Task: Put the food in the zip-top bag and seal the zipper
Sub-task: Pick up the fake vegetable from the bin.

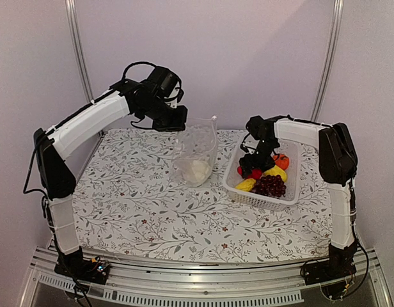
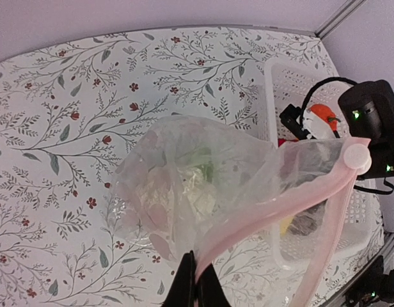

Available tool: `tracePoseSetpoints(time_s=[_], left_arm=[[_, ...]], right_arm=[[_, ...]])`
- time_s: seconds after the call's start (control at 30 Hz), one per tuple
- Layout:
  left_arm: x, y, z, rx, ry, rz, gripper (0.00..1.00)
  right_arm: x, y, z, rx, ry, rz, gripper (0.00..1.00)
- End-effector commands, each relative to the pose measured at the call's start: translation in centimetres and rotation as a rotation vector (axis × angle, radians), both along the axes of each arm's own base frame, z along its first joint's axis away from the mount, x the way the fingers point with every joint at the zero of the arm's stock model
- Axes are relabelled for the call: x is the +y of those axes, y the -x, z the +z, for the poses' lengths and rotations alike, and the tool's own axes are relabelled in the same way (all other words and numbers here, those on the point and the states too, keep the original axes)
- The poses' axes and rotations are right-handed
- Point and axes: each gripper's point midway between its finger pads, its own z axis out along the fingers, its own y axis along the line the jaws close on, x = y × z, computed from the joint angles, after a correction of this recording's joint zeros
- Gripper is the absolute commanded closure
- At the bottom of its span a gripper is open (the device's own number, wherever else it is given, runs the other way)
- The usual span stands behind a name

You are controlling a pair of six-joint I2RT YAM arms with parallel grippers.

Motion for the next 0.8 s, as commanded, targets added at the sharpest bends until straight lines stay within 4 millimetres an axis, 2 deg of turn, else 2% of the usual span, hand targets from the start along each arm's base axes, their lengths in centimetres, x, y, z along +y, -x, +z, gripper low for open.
tracePoseSetpoints(time_s=[0.0, 0.17, 0.43, 0.53, 0.77], left_arm=[[0.8, 0.2, 1.7, -0.016, 0.045, 0.007, 1.0], [0.6, 0.4, 1.5, -0.005, 0.053, 0.0, 1.0], [0.3, 0.4, 1.4, -0.002, 0.062, -0.008, 1.0], [0.3, 0.3, 1.2, 0.001, 0.06, -0.009, 1.0], [0.3, 0.3, 1.1, 0.001, 0.06, -0.009, 1.0]], right_arm=[[0.7, -1.4, -0.3, -0.044, 0.004, -0.006, 0.14], [1.0, -2.9, 1.6, -0.131, -0.014, -0.019, 0.14], [1.6, -3.0, 1.9, -0.122, -0.053, -0.053, 0.26], [1.5, -3.0, 2.5, -0.133, -0.055, -0.069, 0.18], [1.7, -4.5, 4.5, -0.2, -0.078, -0.078, 0.15]])
